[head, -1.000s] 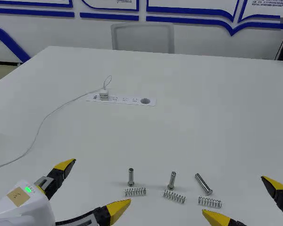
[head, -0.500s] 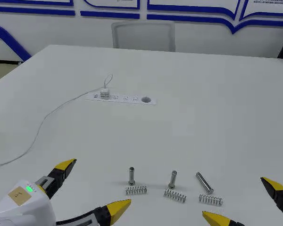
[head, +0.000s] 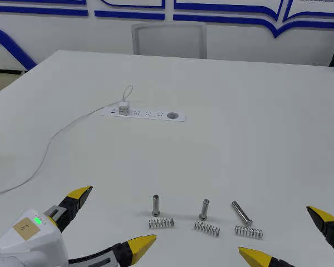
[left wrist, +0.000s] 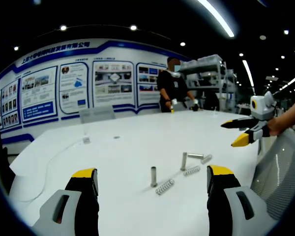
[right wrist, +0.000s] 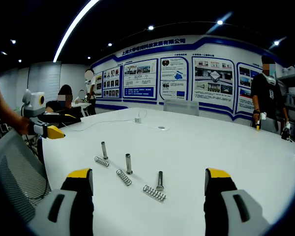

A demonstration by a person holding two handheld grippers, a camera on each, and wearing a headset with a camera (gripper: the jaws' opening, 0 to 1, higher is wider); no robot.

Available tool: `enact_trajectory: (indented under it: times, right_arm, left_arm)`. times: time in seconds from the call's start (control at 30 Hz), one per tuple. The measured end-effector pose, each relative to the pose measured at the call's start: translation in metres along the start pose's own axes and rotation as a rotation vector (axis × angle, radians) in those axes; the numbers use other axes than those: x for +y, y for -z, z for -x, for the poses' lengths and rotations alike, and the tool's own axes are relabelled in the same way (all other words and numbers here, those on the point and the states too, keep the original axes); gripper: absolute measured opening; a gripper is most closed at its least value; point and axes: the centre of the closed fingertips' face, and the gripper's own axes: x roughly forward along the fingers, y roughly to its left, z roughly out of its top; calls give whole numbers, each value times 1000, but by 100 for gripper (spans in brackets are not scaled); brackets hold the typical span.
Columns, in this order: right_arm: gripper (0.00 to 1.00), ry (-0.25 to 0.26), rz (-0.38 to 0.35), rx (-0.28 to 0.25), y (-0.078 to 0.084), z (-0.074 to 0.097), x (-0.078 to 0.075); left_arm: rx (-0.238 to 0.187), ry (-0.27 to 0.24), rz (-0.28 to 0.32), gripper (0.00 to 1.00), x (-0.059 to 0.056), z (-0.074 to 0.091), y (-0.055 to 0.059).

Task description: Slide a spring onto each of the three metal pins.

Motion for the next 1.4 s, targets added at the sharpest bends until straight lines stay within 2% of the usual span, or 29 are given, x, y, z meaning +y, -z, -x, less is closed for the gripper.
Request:
enact_trajectory:
  times: [0.17,0.33,0.4,0.53,0.7,1.07,1.23,1.4]
  right_arm:
    - [92,-8,-19,-4,-1,0,1]
    - [89,-20,-19,30,6,-1,1]
    - [87,-28,-23,39,8,-3,1]
    - [85,-45,11,82,15,-6,2]
    - [82,-59,-1,91,15,-11,0]
    - [77,-50,15,139,20,-19,-12]
    - [75,-60,19,160,22,-25,-11]
    - [74,-82,35,160,20,-33,-8]
  left_arm:
    - [3,-3,7,93,1,0,1]
    - [5,-5,11,93,2,1,2]
    - [19,-5,8,93,2,0,5]
    - [19,-2,7,93,1,0,5]
    - [14,-5,7,92,2,0,3]
    - [28,-2,3,92,1,-1,6]
    - [30,-9,3,92,3,0,6]
    - [29,-19,2,92,4,0,6]
